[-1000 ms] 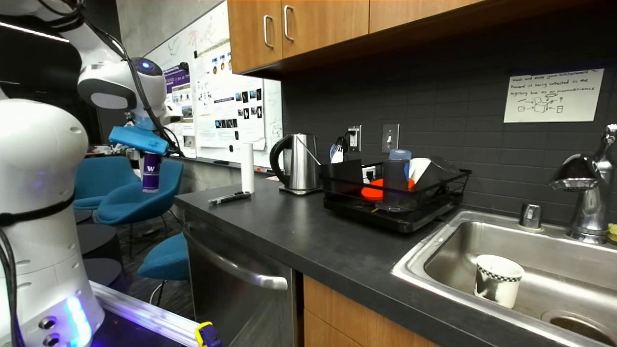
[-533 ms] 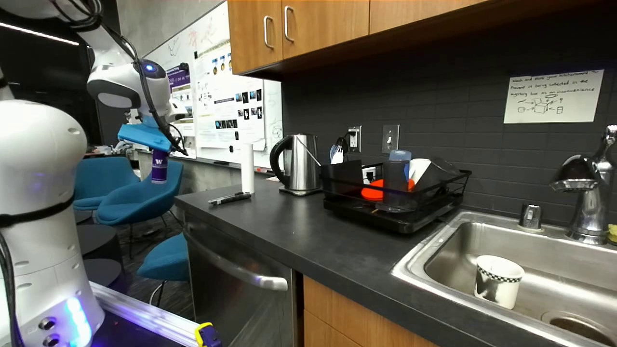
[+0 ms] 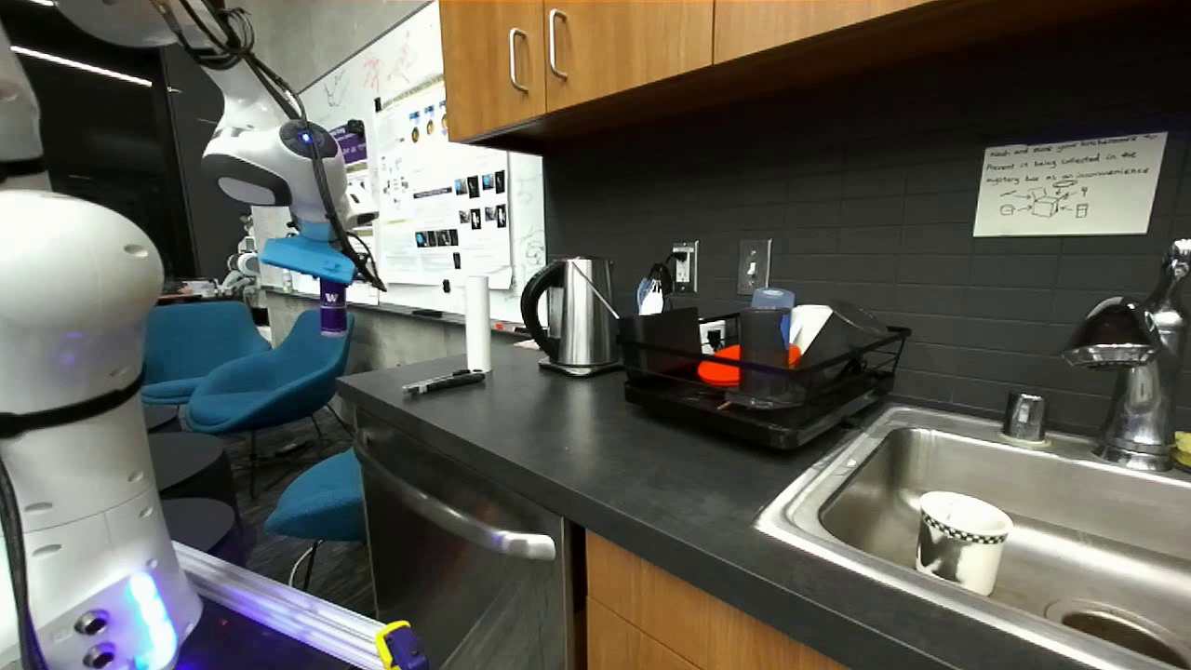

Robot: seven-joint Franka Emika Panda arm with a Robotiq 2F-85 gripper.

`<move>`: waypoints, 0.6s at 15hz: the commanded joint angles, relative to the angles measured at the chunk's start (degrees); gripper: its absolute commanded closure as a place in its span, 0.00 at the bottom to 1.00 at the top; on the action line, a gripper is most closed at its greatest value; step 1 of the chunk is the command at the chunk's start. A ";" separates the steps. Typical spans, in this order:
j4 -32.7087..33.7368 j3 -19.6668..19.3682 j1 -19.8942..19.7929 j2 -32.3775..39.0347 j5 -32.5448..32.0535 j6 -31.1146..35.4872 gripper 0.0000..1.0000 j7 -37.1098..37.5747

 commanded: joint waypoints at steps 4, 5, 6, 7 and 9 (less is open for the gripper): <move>13.46 3.88 -0.53 11.48 11.50 11.40 0.69 -22.01; 15.45 4.11 -0.49 13.45 12.65 13.06 0.69 -25.61; 17.54 4.21 -0.29 15.93 12.89 15.47 0.69 -28.48; 19.35 4.04 0.04 18.12 12.67 17.43 0.69 -30.30; 23.76 3.06 0.98 22.99 12.28 23.06 0.69 -34.14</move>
